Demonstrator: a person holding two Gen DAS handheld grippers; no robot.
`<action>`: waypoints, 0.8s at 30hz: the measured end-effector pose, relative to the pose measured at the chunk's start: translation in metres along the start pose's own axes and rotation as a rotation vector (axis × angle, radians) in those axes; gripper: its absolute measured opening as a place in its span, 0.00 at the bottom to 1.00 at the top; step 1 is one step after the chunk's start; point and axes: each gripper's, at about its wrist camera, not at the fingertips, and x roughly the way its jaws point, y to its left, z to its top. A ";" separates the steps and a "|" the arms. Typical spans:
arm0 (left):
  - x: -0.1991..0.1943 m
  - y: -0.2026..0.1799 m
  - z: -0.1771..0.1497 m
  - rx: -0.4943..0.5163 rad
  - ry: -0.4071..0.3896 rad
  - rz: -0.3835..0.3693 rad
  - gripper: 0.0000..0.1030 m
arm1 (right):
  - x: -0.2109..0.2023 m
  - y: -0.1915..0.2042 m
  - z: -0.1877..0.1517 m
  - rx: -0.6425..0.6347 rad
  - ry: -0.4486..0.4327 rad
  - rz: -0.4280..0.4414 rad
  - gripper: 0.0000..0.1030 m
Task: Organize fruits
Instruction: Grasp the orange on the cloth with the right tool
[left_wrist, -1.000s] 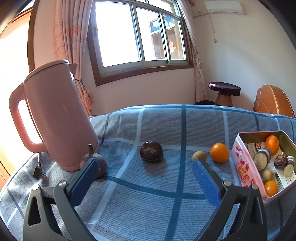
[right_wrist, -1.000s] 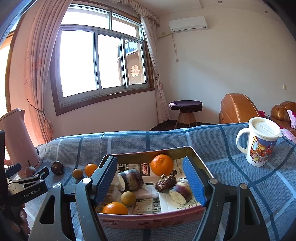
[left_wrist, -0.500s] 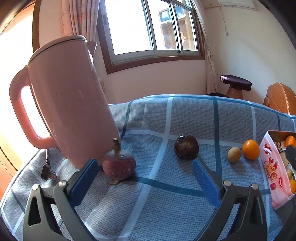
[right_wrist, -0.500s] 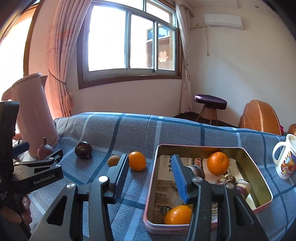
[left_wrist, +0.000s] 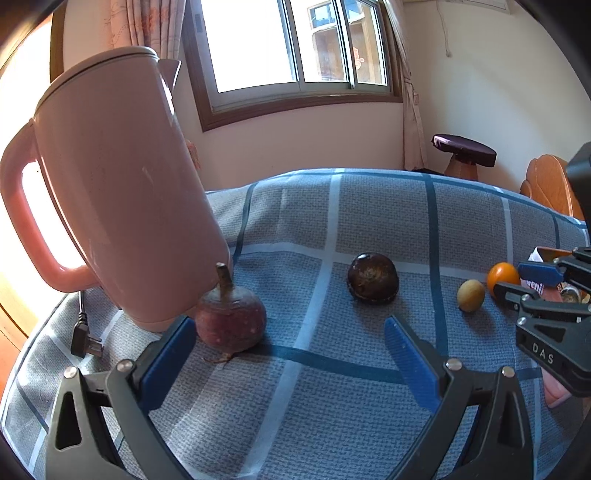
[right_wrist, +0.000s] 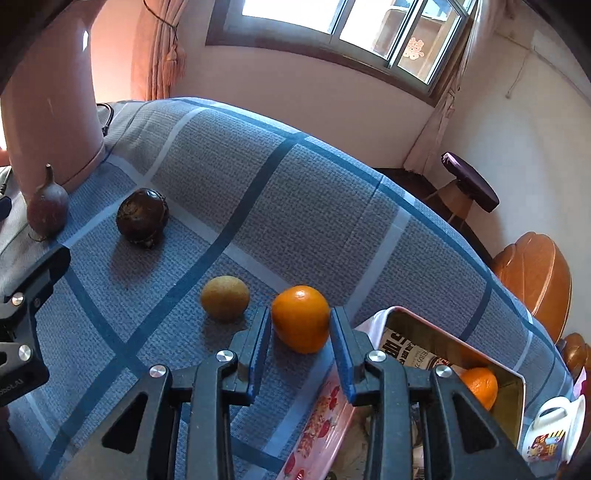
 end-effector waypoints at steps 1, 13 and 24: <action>0.000 0.001 0.000 -0.003 0.000 0.000 1.00 | 0.001 -0.001 0.003 -0.009 0.013 0.007 0.34; 0.003 0.005 -0.001 -0.004 0.007 0.004 1.00 | 0.011 0.004 0.030 -0.118 0.166 -0.009 0.35; 0.005 0.008 0.001 -0.017 0.012 -0.005 1.00 | 0.019 -0.003 0.026 -0.061 0.142 -0.033 0.36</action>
